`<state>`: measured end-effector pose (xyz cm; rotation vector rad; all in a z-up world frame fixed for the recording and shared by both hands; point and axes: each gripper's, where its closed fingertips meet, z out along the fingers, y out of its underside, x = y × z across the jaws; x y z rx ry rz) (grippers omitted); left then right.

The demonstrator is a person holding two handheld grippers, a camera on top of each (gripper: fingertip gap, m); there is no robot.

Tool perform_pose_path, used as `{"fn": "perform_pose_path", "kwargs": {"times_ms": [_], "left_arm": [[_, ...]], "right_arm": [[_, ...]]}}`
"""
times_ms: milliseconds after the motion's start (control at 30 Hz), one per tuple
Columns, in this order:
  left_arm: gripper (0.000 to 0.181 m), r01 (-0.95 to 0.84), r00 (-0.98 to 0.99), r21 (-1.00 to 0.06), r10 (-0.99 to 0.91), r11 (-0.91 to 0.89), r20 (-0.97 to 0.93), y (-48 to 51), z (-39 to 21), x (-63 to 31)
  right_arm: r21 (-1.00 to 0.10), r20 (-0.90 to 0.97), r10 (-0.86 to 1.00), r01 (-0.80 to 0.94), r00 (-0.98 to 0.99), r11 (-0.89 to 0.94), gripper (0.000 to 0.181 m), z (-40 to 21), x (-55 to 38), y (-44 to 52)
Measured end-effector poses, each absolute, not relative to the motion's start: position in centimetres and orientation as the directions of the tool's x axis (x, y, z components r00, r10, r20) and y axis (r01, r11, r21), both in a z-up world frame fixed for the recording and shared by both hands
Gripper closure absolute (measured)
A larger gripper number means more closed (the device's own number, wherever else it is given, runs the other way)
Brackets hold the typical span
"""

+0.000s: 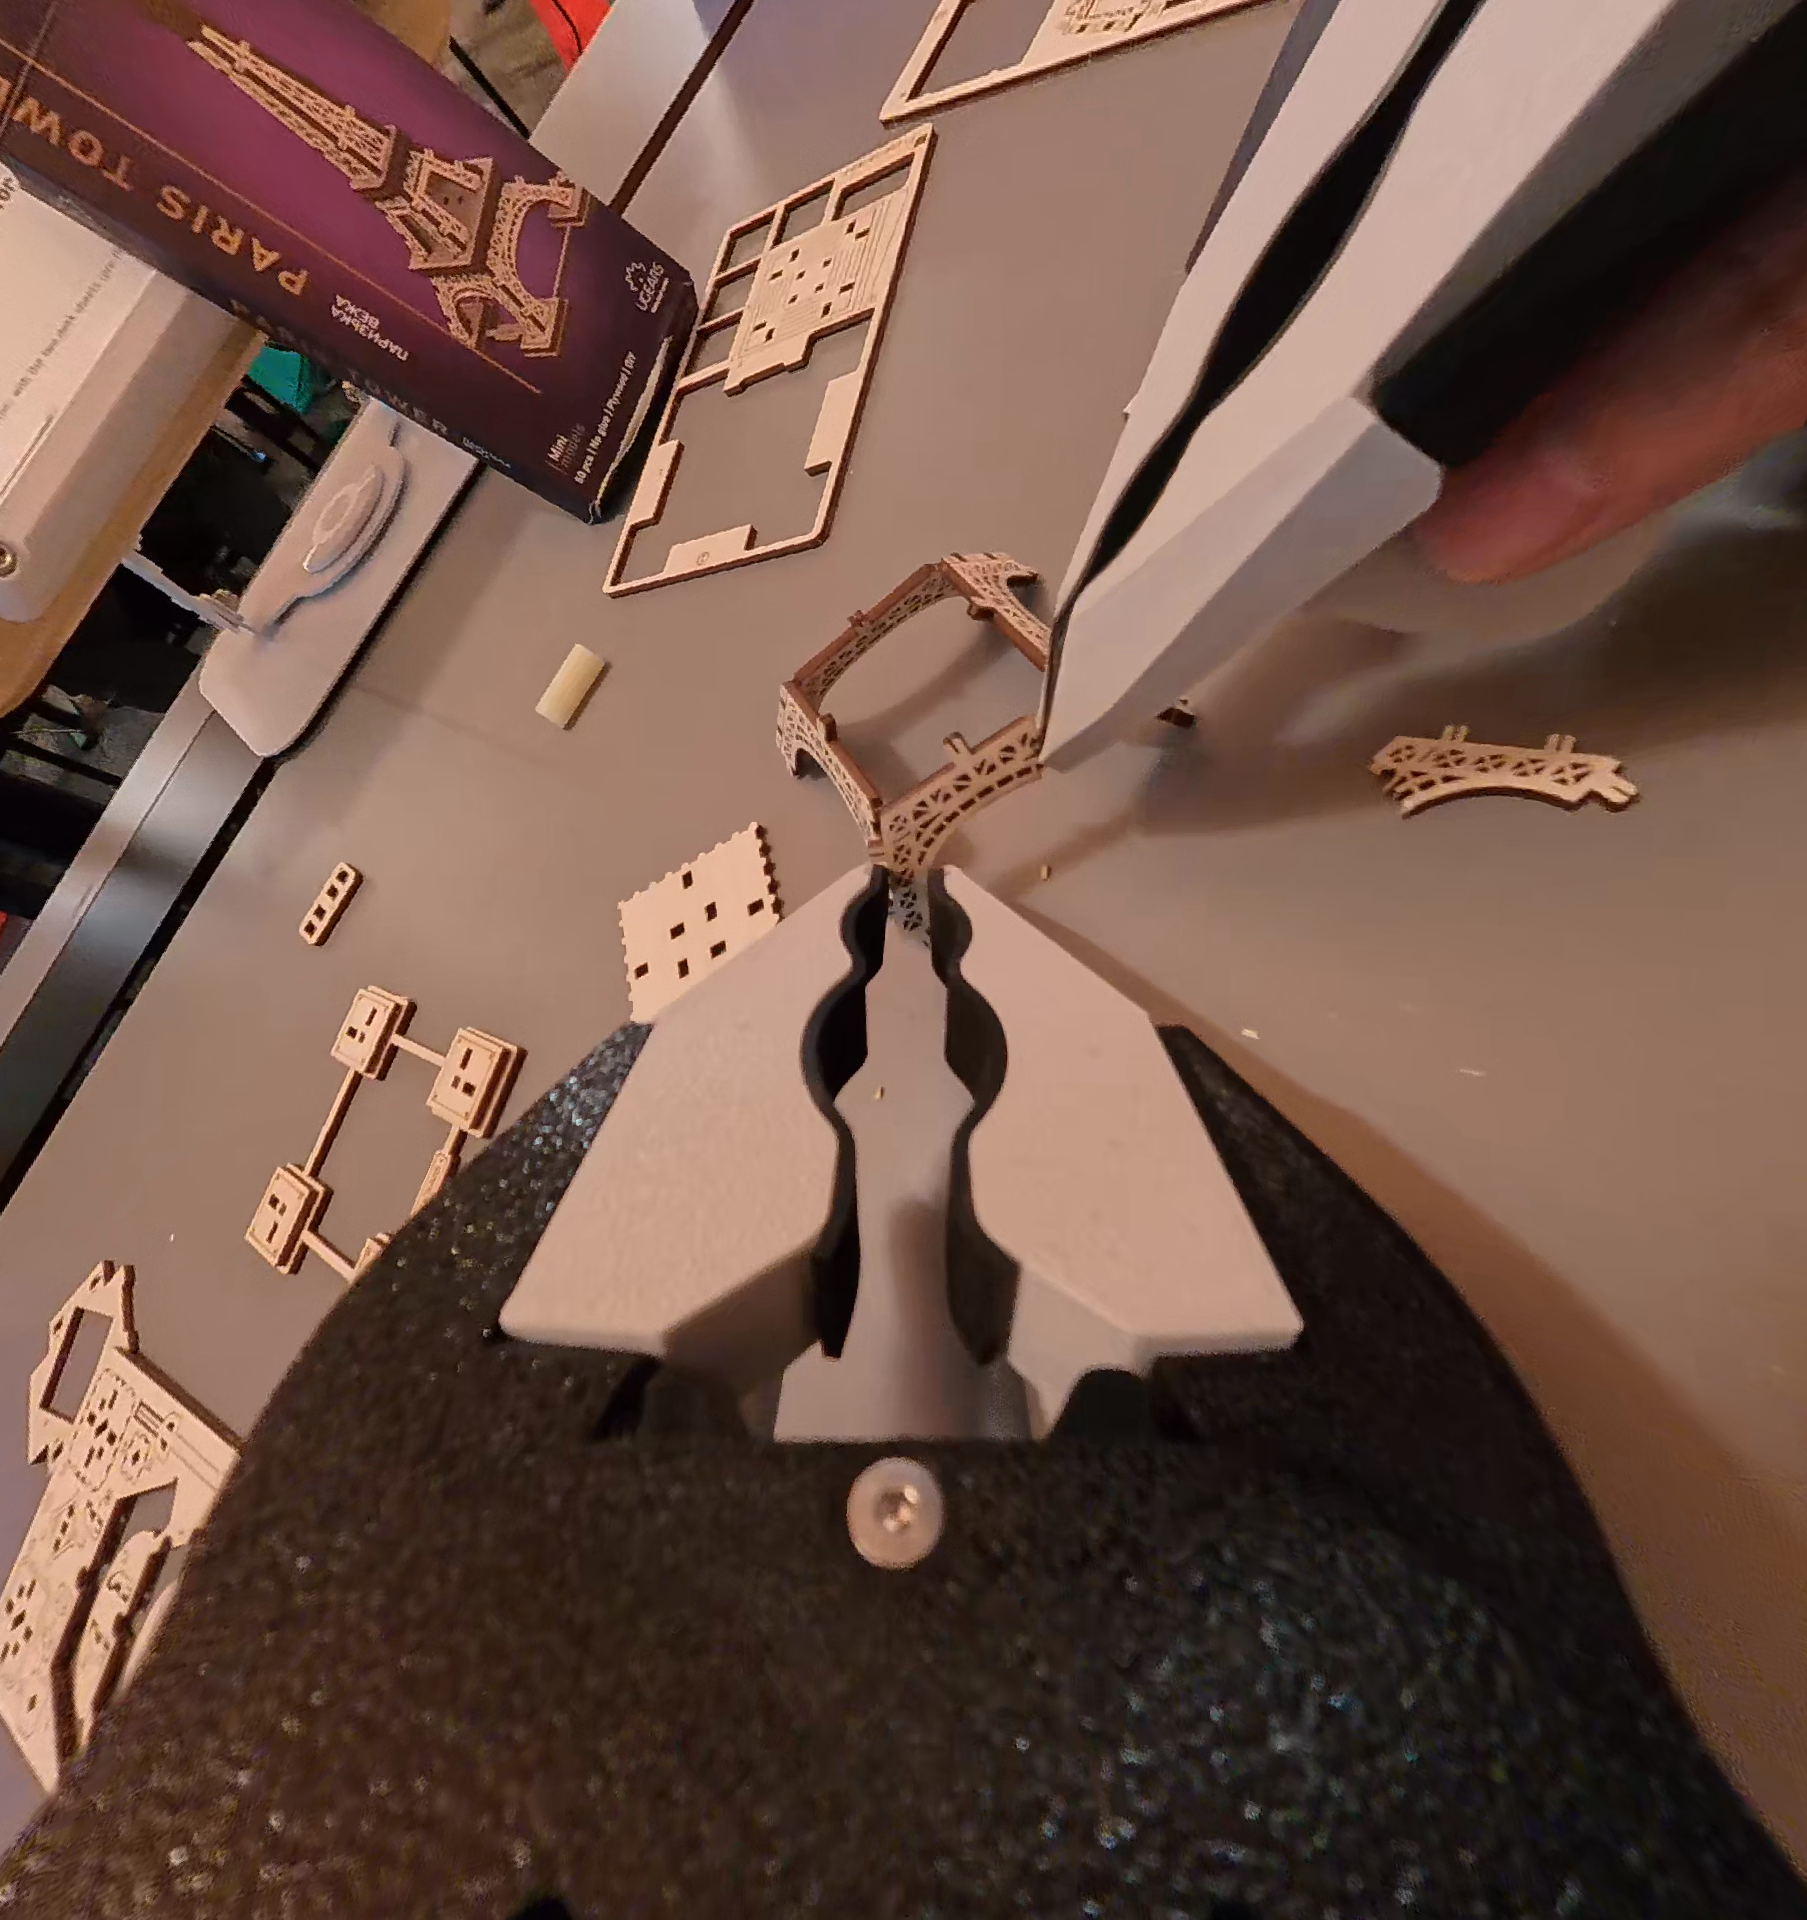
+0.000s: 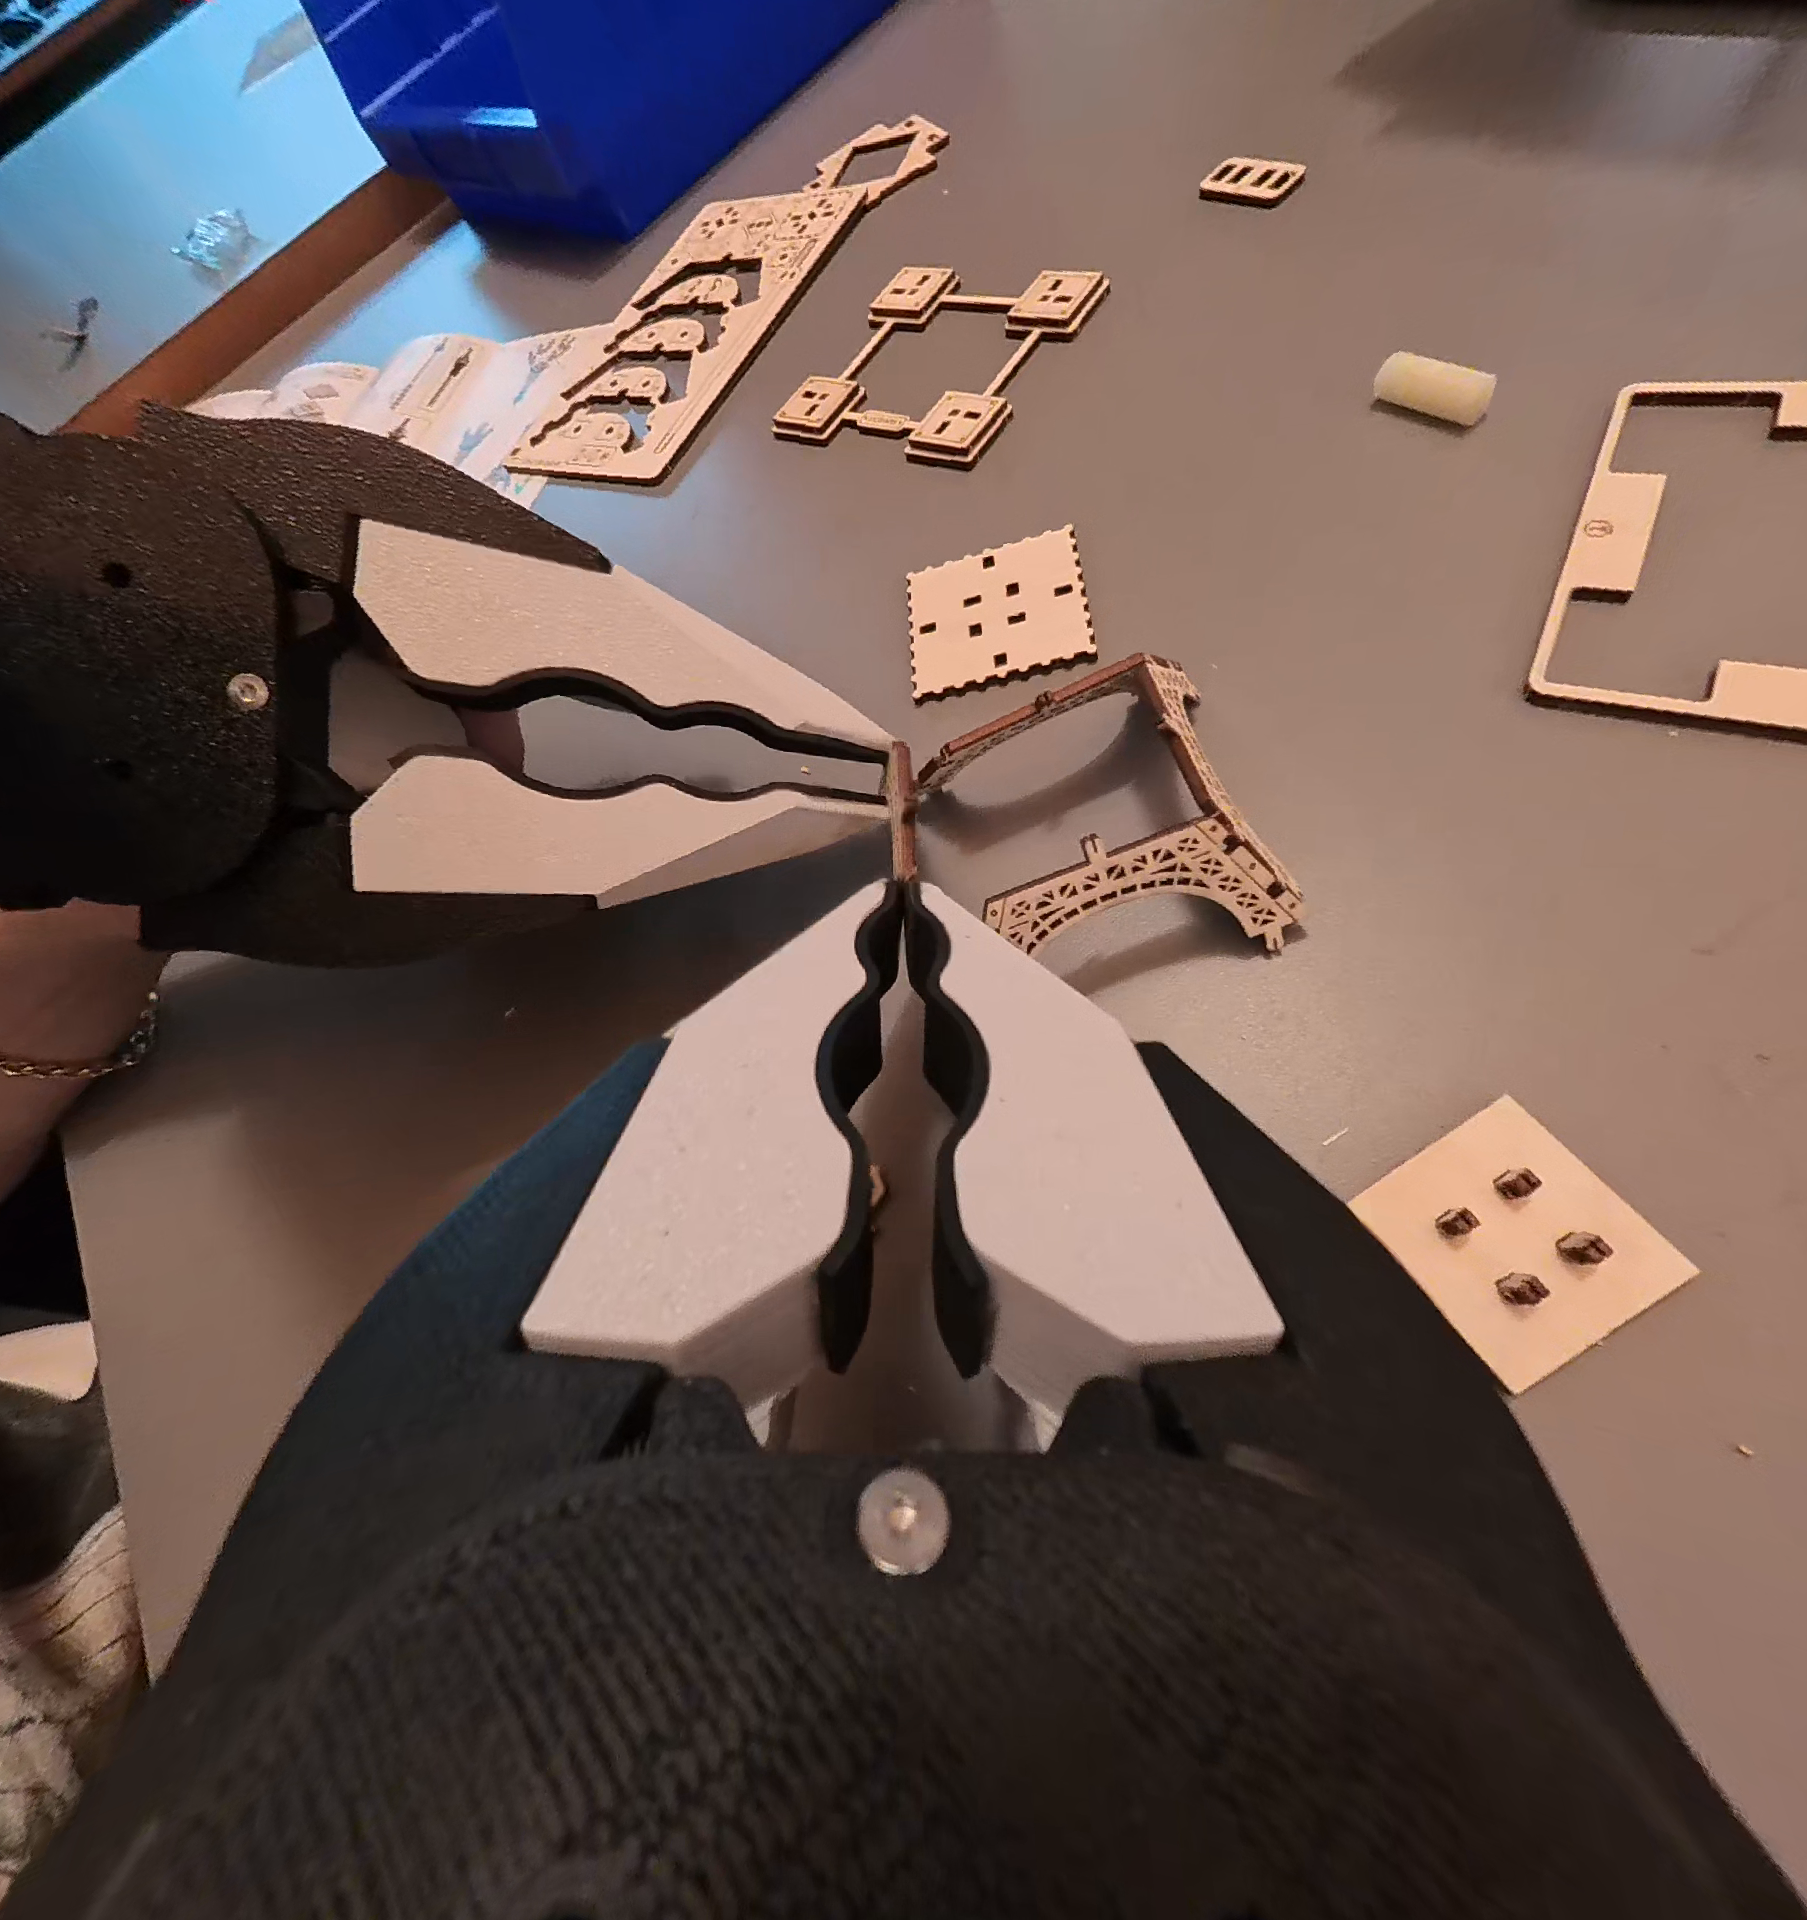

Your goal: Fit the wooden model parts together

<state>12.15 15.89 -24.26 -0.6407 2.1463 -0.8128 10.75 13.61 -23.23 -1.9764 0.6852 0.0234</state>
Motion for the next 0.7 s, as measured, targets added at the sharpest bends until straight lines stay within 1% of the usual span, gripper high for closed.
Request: {"fn": "perform_pose_path", "kwargs": {"times_ms": [67,167,233,333,400,533,633,700], "left_arm": [[0.173,-0.186,-0.607,-0.704,-0.644,0.685,-0.466,15.9,-24.5,12.1],[0.163,-0.215,-0.639,-0.693,-0.635,0.688,-0.434,16.2,-25.1,12.1],[0.157,-0.247,-0.659,-0.717,-0.656,0.652,-0.369,16.4,-25.1,12.2],[0.141,-0.304,-0.732,-0.729,-0.64,0.614,-0.233,16.2,-25.4,11.9],[0.136,-0.33,-0.778,-0.723,-0.609,0.607,-0.156,16.3,-25.5,12.1],[0.138,-0.357,-0.867,-0.729,-0.499,0.584,0.025,16.0,-24.9,12.6],[0.141,-0.321,-0.92,-0.745,-0.38,0.584,0.099,15.3,-24.4,12.7],[0.141,-0.309,-0.941,-0.728,-0.309,0.612,0.139,15.0,-24.7,12.5]], "right_arm": [[-0.81,-0.293,-0.47,-0.477,0.833,-0.341,0.181,-23.4,10.9,13.5],[-0.809,-0.293,-0.48,-0.482,0.827,-0.337,0.181,-23.4,11.1,13.5],[-0.811,-0.287,-0.489,-0.48,0.824,-0.333,0.181,-23.4,11.3,13.4],[-0.813,-0.285,-0.493,-0.48,0.822,-0.33,0.181,-23.4,11.4,13.3],[-0.81,-0.288,-0.497,-0.485,0.819,-0.33,0.181,-23.5,11.4,13.3],[-0.808,-0.302,-0.503,-0.497,0.81,-0.316,0.181,-23.4,11.5,13.2],[-0.802,-0.312,-0.507,-0.509,0.804,-0.313,0.181,-23.5,11.6,13.1],[-0.802,-0.309,-0.507,-0.507,0.805,-0.315,0.181,-23.5,11.7,13.1]]}}
